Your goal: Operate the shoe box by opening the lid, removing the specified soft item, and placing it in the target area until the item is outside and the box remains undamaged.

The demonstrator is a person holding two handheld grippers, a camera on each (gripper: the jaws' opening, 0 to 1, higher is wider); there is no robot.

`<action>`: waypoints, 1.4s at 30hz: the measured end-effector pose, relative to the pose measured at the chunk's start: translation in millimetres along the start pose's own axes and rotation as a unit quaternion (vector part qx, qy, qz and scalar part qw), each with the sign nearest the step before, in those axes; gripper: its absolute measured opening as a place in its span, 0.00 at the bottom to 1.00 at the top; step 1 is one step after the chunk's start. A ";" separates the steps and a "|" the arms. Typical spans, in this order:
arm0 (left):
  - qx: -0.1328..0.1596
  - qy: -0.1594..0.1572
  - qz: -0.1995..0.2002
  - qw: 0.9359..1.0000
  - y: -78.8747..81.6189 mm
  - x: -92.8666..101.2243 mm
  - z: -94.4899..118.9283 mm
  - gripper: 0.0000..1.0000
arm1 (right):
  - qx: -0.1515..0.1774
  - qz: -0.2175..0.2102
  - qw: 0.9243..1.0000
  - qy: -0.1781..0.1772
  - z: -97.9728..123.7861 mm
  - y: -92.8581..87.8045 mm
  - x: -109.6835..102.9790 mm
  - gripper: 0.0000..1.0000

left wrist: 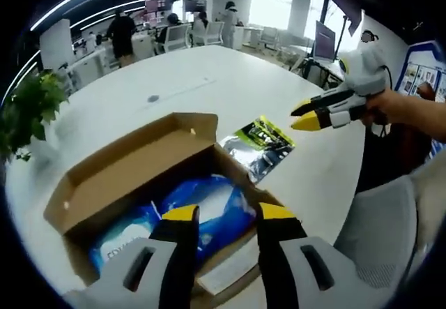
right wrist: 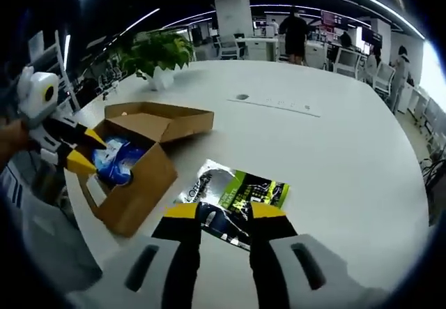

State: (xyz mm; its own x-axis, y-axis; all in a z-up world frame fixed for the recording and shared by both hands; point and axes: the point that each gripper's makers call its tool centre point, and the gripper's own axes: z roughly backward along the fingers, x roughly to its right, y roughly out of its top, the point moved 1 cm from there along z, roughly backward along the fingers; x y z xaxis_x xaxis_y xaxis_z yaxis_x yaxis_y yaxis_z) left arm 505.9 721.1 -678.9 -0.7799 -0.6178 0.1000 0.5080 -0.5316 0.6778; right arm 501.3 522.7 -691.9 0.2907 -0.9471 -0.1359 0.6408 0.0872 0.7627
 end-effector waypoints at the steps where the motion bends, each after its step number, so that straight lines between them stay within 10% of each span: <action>1: 0.000 0.004 0.002 1.000 -1.9 -3.0 2.6 0.33 | 0.000 0.000 1.000 0.003 0.9 1.0 -2.9 0.25; 42: 0.018 0.102 0.075 0.992 -70.3 -96.0 81.7 0.35 | 0.004 0.048 0.990 0.135 -23.4 30.9 -137.7 0.35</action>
State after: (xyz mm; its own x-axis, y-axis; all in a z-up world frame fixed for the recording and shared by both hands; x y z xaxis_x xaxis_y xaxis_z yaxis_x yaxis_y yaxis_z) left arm 515.1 865.2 -676.6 -0.6037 -0.7953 0.0548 0.5972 -0.4057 0.6919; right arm 497.7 663.0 -664.5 0.5305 -0.8171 -0.2256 0.5952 0.1696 0.7855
